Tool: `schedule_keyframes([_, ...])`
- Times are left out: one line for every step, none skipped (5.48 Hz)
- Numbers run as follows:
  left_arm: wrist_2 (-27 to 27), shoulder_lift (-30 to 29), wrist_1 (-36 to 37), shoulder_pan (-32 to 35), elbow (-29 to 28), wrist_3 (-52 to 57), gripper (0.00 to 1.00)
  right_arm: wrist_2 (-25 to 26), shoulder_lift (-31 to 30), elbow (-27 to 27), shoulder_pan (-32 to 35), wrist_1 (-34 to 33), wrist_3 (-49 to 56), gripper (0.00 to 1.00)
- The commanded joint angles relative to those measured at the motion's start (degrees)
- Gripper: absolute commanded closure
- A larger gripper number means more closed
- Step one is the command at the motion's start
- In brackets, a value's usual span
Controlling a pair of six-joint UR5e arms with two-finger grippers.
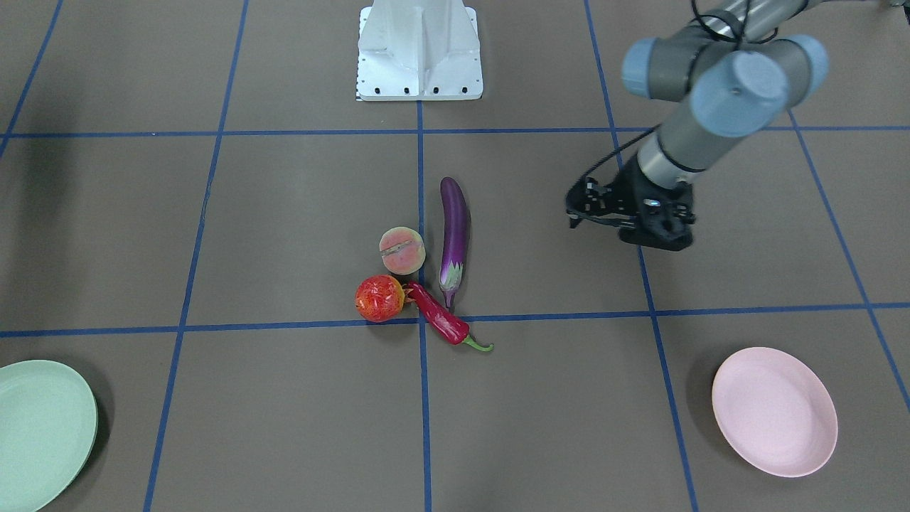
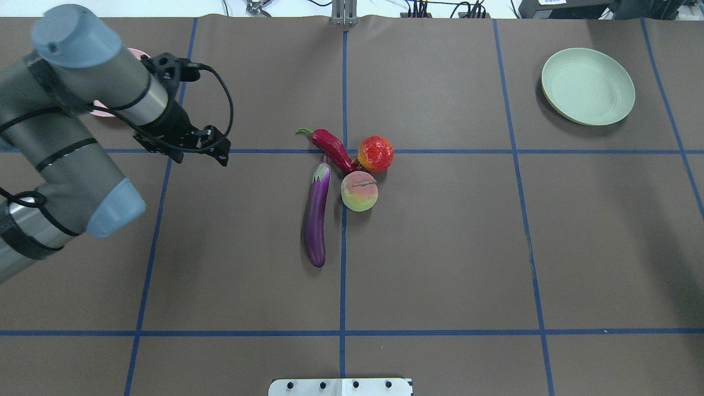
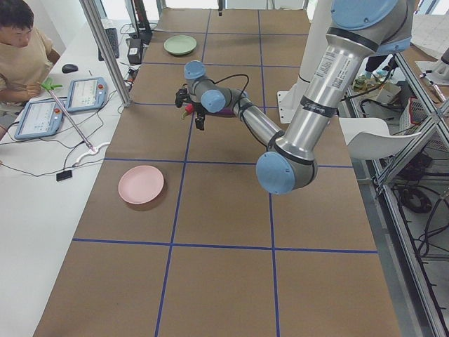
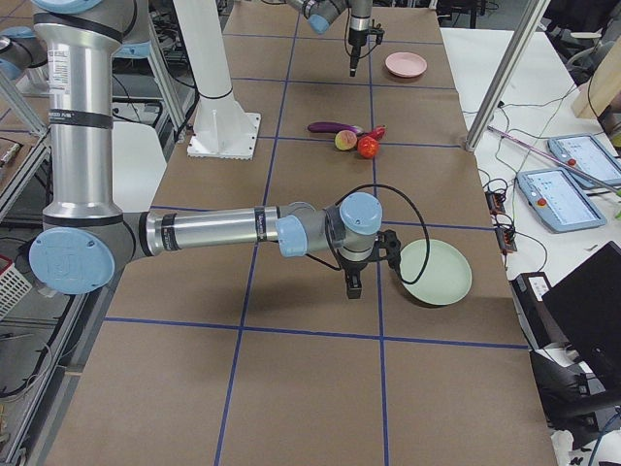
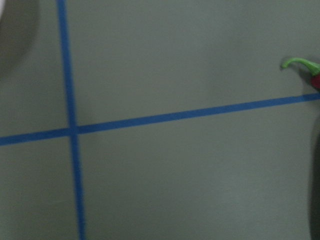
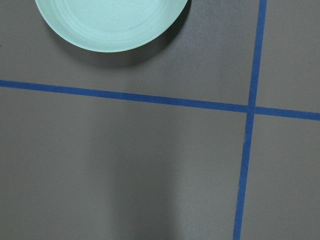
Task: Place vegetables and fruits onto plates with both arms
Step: 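Lower the left gripper and grasp the purple eggplant by its body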
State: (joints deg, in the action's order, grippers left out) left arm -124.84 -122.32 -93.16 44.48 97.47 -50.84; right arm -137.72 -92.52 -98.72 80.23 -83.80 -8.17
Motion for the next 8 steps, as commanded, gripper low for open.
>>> schedule_keyframes([3.6, -13.8, 2.0, -6.8, -11.6, -4.4, 0.00, -0.1, 0.2, 0.0, -1.2, 0.3, -0.3, 0.00])
schedule_keyframes([8.5, -17.4, 1.4, -10.1, -16.0, -4.6, 0.00, -0.1, 0.3, 0.0, -1.6, 0.3, -0.3, 0.00])
schedule_keyframes([8.8, -17.9, 1.5, -10.7, -17.4, -4.6, 0.00, 0.0, 0.4, 0.1, -1.6, 0.3, -0.4, 0.00])
schedule_keyframes([9.2, -18.0, 1.5, -11.8, -18.6, -4.4, 0.00, -0.2, 0.5, 0.1, -1.7, 0.2, -0.4, 0.00])
schedule_keyframes([9.8, -19.3, 1.5, -12.0, -20.4, -4.4, 0.00, -0.8, 0.4, 0.1, -1.7, 0.2, -0.3, 0.00])
schedule_keyframes([10.4, -19.4, 1.4, -12.0, -22.0, -4.1, 0.00, -0.9, 0.4, 0.2, -1.6, 0.2, -0.3, 0.00])
schedule_keyframes([11.0, -19.4, 1.4, -12.1, -22.1, -3.9, 0.01, -1.0, 0.4, 0.2, -1.7, 0.2, -0.3, 0.00])
schedule_keyframes([11.0, -19.4, 1.4, -12.1, -23.0, -3.9, 0.03, -1.0, 0.4, 0.3, -1.7, 0.2, -0.3, 0.00])
